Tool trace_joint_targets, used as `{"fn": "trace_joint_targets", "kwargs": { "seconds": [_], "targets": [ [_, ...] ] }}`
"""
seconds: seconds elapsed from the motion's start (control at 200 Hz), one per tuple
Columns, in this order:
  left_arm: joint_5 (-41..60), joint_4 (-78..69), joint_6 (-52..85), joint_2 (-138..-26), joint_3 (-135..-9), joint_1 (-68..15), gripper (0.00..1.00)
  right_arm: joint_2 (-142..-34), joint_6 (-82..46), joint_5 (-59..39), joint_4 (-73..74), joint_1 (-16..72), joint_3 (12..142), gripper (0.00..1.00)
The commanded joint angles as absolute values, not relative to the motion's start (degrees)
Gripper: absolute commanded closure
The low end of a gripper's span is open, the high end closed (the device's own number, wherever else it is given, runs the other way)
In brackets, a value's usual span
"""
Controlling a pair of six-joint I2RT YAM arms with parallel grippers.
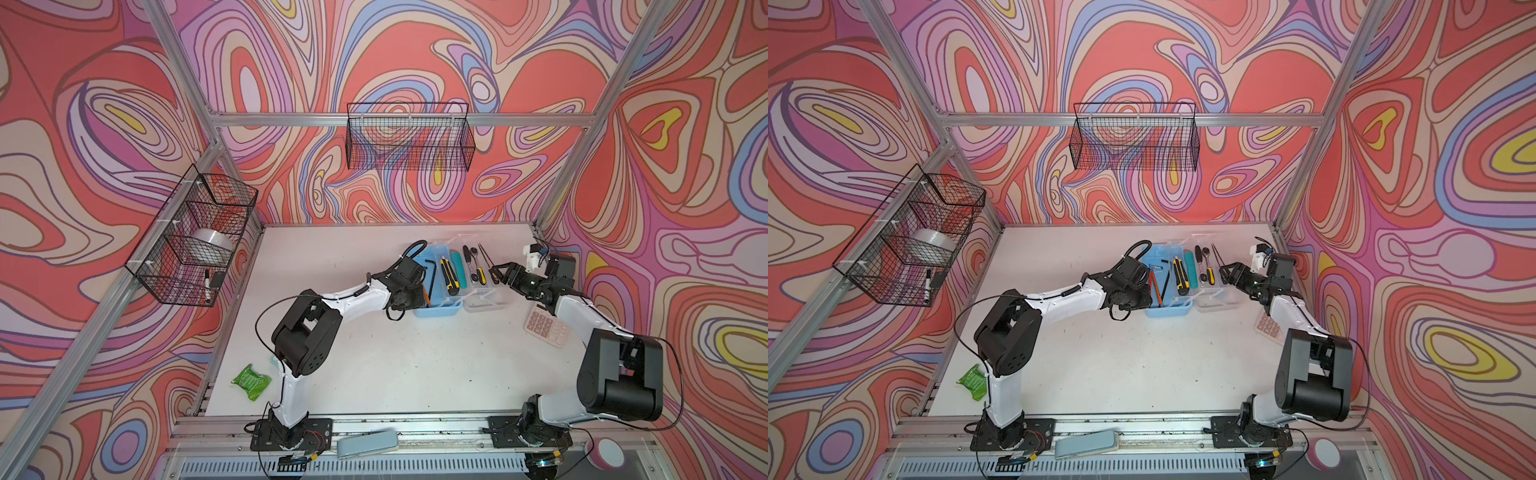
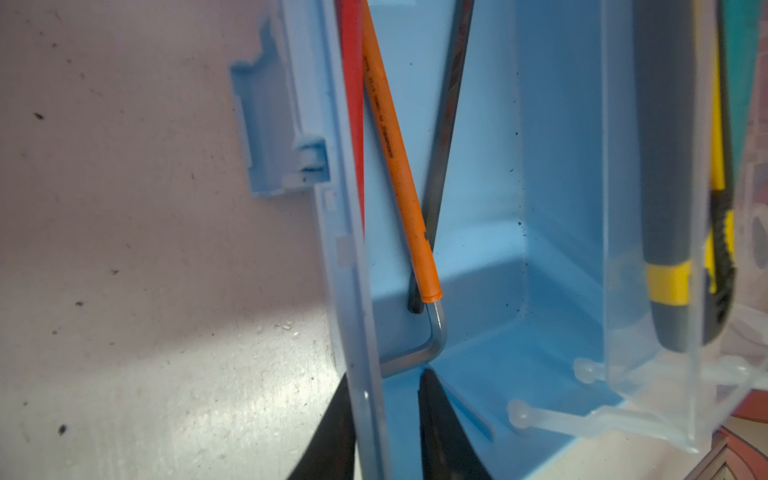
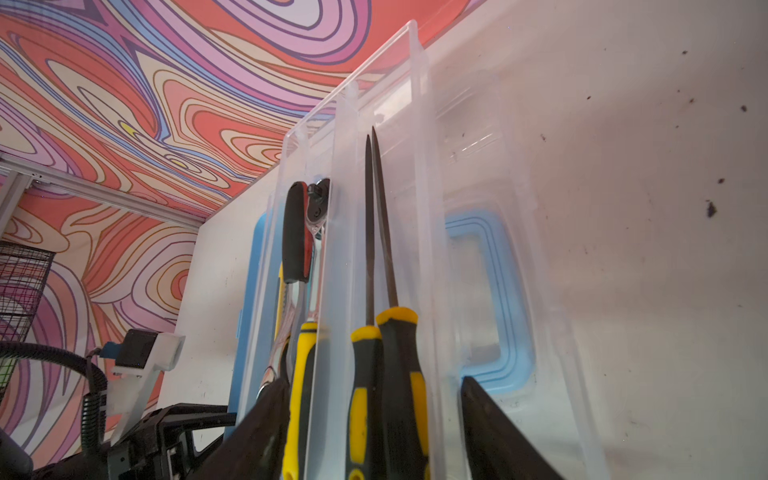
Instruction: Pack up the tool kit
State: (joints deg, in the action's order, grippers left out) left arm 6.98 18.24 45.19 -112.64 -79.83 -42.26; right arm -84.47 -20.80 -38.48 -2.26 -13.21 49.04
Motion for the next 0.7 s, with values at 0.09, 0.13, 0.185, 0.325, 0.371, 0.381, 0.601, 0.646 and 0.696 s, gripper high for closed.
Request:
{"fn": "trace_joint_targets", "kwargs": {
  "seconds": [0.09,0.13,0.185,0.325,0.371,0.381,0.601,0.646,0.696],
  "targets": [
    [8.3,18.0,45.0,-112.6,-80.9,-45.3,0.74,-80.6,-18.9,-39.0,-4.3,-8.3,49.4,0.35],
    [8.0,18.1,45.1,-112.4,-80.7,-45.6,0.74,-79.9,-18.7,-37.9,-4.9,-7.6,49.4,0.35],
    [7.8,18.0,45.3,-112.0,-80.3,-46.0,0.74,-78.8,-18.6,-36.5,-5.8,-6.6,49.4,0.35],
    [8.1,16.4,46.9,-111.1,-78.5,-46.8,0.74,-76.5,-19.1,-32.2,-7.5,-3.1,49.0,0.37],
    [8.3,16.0,47.3,-110.7,-78.0,-47.0,0.74,-75.8,-19.2,-30.0,-8.3,-1.7,49.0,0.37],
    [8.3,15.9,47.4,-110.7,-77.9,-47.0,0.74,-75.6,-19.2,-29.6,-8.5,-1.4,49.0,0.38],
    [7.7,15.6,49.2,-109.3,-76.0,-48.1,0.74,-72.6,-19.6,-20.4,-13.0,3.8,50.3,0.41],
    [7.9,13.5,49.8,-109.1,-75.3,-48.1,0.74,-72.2,-20.1,-19.7,-12.9,4.6,50.1,0.42],
    [8.0,12.9,50.3,-108.8,-74.7,-48.1,0.73,-72.1,-20.5,-19.4,-12.5,5.5,49.7,0.42]
  ]
}}
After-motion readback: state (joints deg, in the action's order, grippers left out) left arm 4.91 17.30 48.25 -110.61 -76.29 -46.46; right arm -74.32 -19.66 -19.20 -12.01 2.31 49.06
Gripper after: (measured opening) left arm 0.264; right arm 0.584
